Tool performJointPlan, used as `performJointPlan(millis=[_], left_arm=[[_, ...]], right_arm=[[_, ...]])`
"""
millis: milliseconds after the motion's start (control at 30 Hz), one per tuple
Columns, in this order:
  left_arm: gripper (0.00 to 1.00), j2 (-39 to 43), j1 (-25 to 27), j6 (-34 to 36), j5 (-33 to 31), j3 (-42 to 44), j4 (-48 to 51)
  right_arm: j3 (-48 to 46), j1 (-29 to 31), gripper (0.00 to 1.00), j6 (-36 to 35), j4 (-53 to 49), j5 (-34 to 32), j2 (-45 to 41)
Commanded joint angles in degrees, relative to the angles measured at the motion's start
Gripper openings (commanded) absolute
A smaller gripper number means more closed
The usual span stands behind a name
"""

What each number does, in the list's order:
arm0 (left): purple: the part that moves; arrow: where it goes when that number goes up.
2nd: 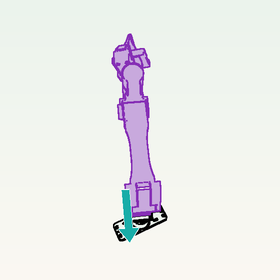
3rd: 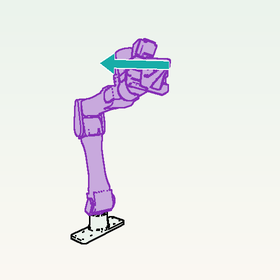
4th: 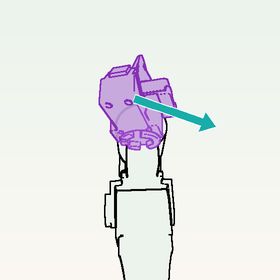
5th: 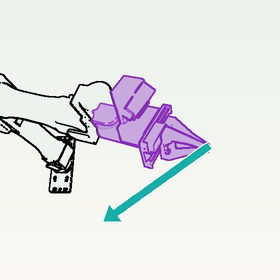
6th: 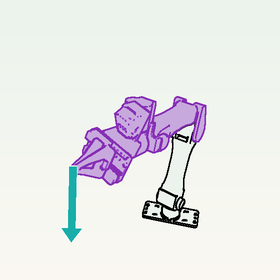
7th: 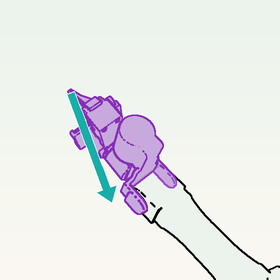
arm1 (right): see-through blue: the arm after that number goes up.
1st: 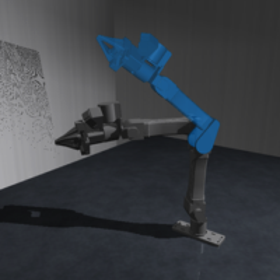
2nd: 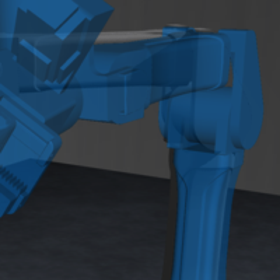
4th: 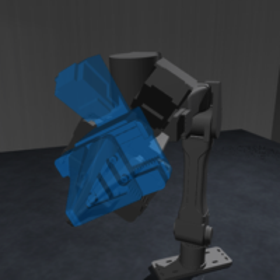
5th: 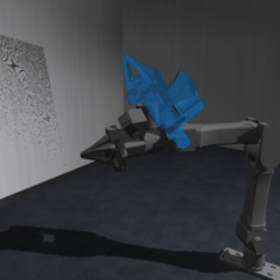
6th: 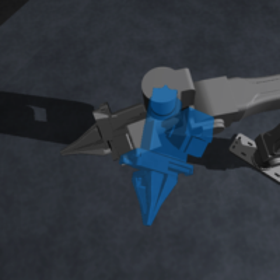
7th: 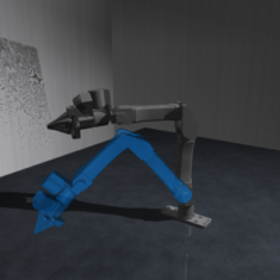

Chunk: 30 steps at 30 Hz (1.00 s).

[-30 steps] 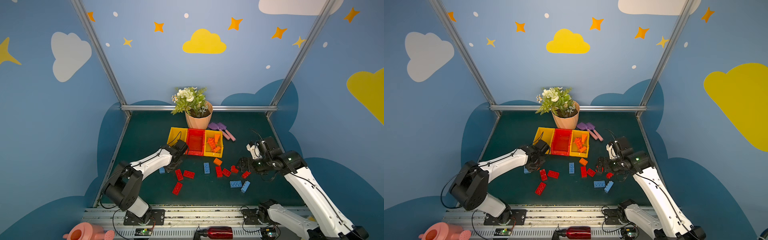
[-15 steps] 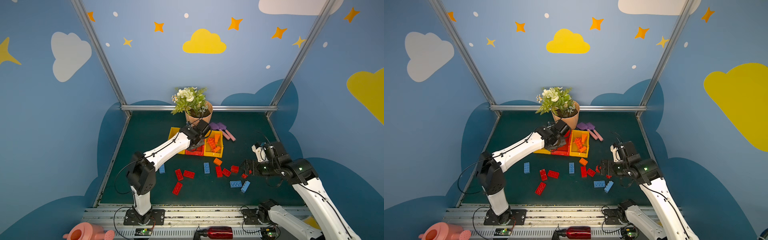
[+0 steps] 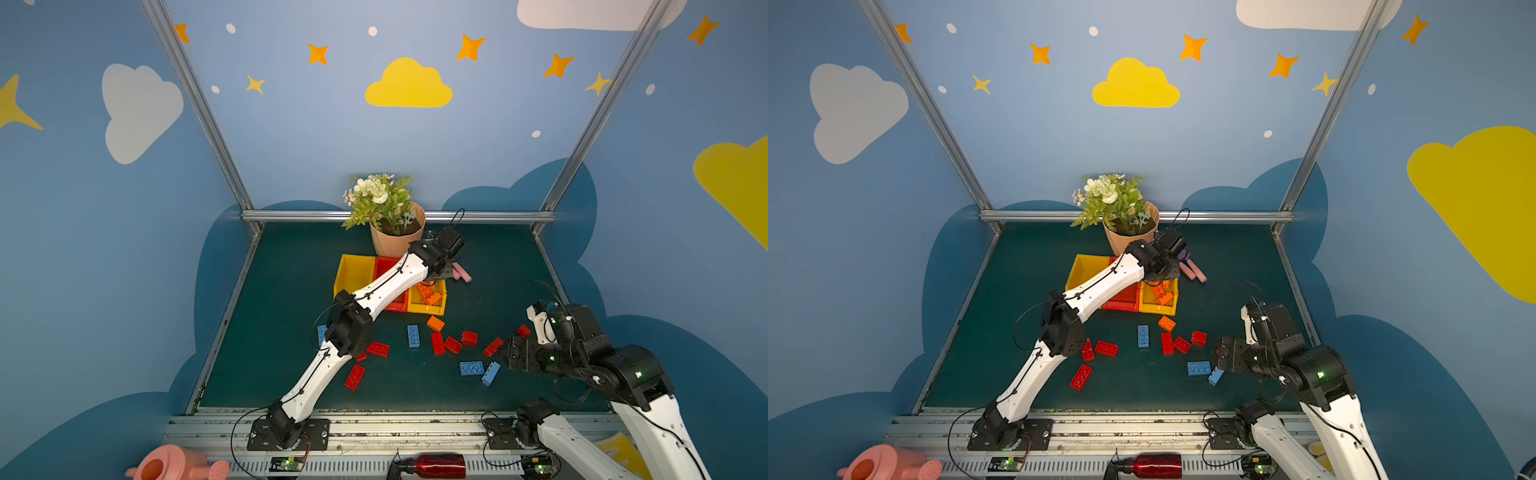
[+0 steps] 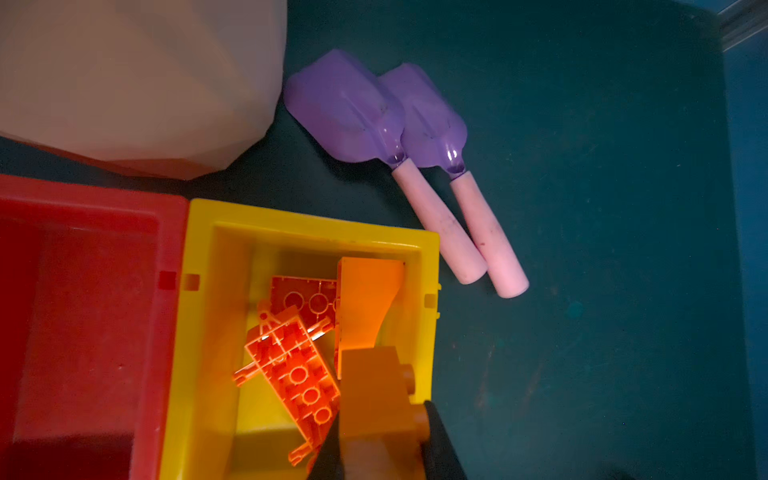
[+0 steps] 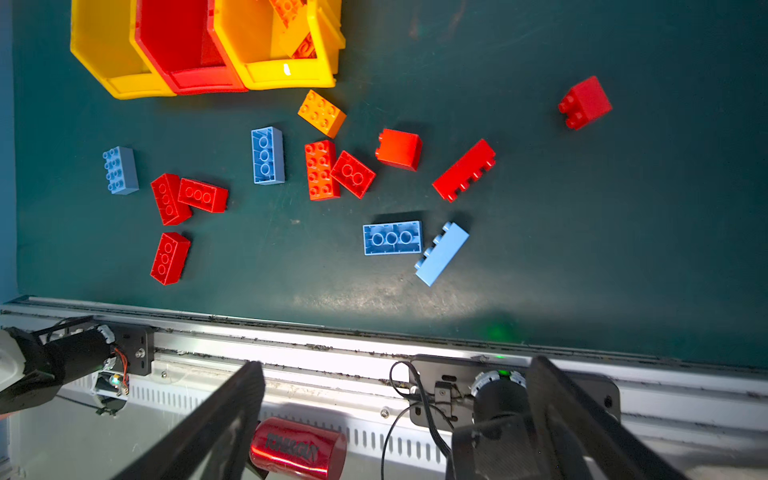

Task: Sort the legos into containers by color
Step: 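Open the left gripper to drop the brick and withdraw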

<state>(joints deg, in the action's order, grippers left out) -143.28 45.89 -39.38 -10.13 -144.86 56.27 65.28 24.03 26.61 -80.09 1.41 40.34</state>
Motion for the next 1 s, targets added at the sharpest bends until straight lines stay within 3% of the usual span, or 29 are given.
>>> performJointPlan(millis=[0, 133, 233, 333, 533, 667, 967], left_arm=[[0.22, -0.3, -0.2, 1.0, -0.7, -2.6, 3.9], [0.25, 0.3, -0.5, 0.2, -1.2, -0.4, 2.5], [0.57, 0.7, -0.6, 0.8, 0.0, -0.2, 2.7], [0.75, 2.8, -0.4, 1.8, -0.7, 0.4, 2.9], [0.78, 12.4, -0.2, 1.4, -5.7, 8.4, 1.7], [0.78, 23.2, -0.3, -0.5, -12.1, 22.8, 0.9], [0.78, 57.9, -6.0, -14.8, -16.8, 72.3, -3.6]], right_arm=[[1.7, -0.2, 0.96, 1.0, -3.6, -2.1, -1.3], [1.5, -0.3, 0.96, 1.1, -3.6, -2.2, -1.4], [1.7, -0.3, 0.96, 1.1, -2.8, -1.7, -1.1], [1.4, -0.4, 0.96, 1.3, -1.7, -1.2, -1.1], [0.6, -0.3, 0.96, 1.2, 0.4, 0.5, -0.5], [0.8, -0.2, 0.96, -0.3, 2.5, 3.0, 1.5], [-0.9, 0.5, 0.96, -1.7, 10.2, 10.8, 7.0]])
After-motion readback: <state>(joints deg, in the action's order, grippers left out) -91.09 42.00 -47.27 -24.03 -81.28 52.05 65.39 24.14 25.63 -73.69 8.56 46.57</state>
